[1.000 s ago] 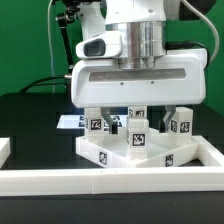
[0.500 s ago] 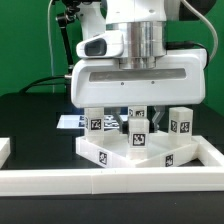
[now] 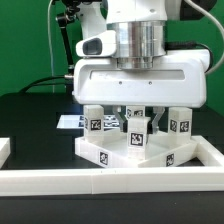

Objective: Assemble square table

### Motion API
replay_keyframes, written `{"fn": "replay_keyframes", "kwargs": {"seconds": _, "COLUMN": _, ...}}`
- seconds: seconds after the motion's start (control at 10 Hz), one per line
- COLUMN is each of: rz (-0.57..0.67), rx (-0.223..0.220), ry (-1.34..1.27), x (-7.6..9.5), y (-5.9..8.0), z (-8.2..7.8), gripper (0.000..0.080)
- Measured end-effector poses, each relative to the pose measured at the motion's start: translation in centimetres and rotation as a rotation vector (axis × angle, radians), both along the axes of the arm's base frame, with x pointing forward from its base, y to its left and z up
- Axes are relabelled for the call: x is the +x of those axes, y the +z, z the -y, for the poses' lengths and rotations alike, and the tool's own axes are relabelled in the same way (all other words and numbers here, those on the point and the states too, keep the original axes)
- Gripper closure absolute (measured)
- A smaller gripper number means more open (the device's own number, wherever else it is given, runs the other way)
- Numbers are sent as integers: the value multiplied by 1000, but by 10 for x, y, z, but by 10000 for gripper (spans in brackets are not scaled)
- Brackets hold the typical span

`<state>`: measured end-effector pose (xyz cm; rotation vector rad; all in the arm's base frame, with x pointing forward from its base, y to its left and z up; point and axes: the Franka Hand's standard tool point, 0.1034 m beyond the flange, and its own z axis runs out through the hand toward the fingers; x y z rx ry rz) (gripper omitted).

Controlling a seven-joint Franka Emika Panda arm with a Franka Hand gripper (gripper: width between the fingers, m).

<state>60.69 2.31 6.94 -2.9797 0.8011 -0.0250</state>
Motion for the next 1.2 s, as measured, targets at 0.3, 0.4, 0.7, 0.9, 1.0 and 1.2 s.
{"fn": "replay_keyframes", "kwargs": {"seconds": 0.3, "rz": 0, "rx": 11, "ry": -275, "x": 3, "y": 0, "z": 3, "gripper": 511}}
{"fn": "replay_keyframes", "kwargs": {"seconds": 0.4, "rz": 2, "rx": 14, "ry": -329, "x": 3, "y": -1, "z": 3, "gripper": 511}}
{"fn": "replay_keyframes", "kwargs": {"seconds": 0.7, "rz": 6, "rx": 19, "ry": -586, "x": 6, "y": 0, "z": -2, "gripper": 510}}
{"fn": "replay_keyframes", "kwargs": {"seconds": 0.9, "rz": 5, "rx": 12, "ry": -729, "x": 6, "y": 0, "z": 4, "gripper": 509}}
{"fn": "replay_keyframes", "kwargs": {"seconds": 1.0, "rz": 5, "rx": 10, "ry": -788, "x": 7, "y": 0, "z": 7, "gripper": 509}}
{"fn": "replay_keyframes", "kwargs": {"seconds": 1.2, "rz": 5, "rx": 8, "ry": -898, "x": 7, "y": 0, "z": 13, "gripper": 509}}
